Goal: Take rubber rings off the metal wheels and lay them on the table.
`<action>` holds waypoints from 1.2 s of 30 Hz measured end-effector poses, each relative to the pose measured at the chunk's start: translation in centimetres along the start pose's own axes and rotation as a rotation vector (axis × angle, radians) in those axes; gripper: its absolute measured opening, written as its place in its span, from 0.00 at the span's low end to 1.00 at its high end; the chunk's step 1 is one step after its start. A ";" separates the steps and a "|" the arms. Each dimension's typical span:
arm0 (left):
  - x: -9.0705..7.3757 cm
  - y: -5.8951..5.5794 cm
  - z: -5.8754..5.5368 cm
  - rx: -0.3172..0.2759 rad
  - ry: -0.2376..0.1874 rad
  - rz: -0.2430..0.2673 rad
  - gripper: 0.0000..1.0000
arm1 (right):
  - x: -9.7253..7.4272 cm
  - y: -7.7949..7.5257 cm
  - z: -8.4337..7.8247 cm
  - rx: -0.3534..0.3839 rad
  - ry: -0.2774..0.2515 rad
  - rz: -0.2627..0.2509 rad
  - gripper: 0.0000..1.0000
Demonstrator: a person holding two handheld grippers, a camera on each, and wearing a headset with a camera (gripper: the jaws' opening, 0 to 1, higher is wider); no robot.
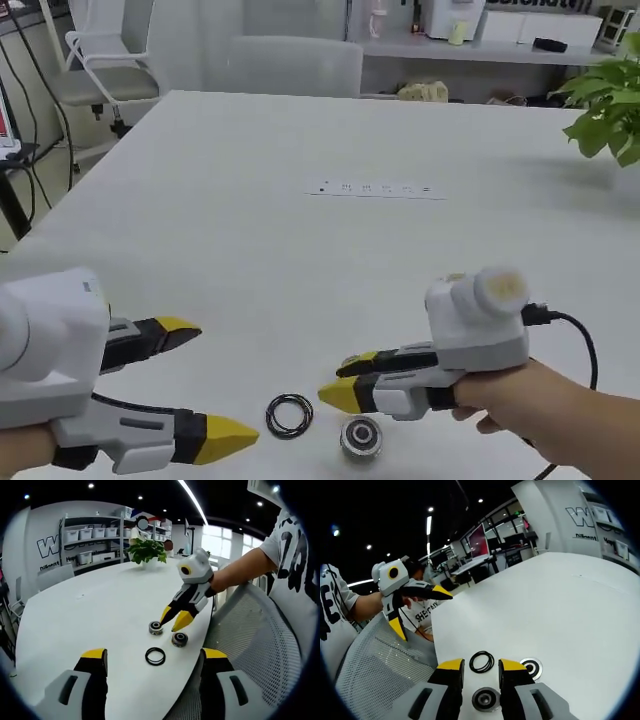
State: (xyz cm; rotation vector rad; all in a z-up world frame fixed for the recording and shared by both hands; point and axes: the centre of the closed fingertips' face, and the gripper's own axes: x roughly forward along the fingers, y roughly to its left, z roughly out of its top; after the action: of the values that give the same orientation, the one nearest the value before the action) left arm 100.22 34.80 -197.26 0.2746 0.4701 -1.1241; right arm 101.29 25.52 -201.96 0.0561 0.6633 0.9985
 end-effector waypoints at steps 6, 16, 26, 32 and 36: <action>-0.3 0.4 0.4 -0.007 -0.010 0.017 0.73 | -1.8 -0.3 0.1 -0.035 -0.009 -0.021 0.29; -0.3 0.4 0.8 -0.006 -0.016 0.021 0.73 | -5.3 -0.5 -1.1 -0.089 0.000 -0.061 0.39; -0.1 0.3 1.1 -0.001 -0.017 0.015 0.73 | -7.4 -0.1 -1.7 -0.149 0.000 -0.106 0.52; -0.1 0.2 1.1 0.004 -0.012 0.010 0.73 | -8.6 -0.3 -2.4 -0.190 0.012 -0.138 0.58; -0.1 0.1 1.1 0.007 -0.010 0.008 0.73 | -9.3 -0.4 -2.5 -0.193 0.003 -0.162 0.62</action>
State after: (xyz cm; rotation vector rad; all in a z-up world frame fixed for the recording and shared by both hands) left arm 100.55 34.44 -196.26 0.2764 0.4566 -1.1191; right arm 96.86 17.24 -199.57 -0.1664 0.5625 0.9018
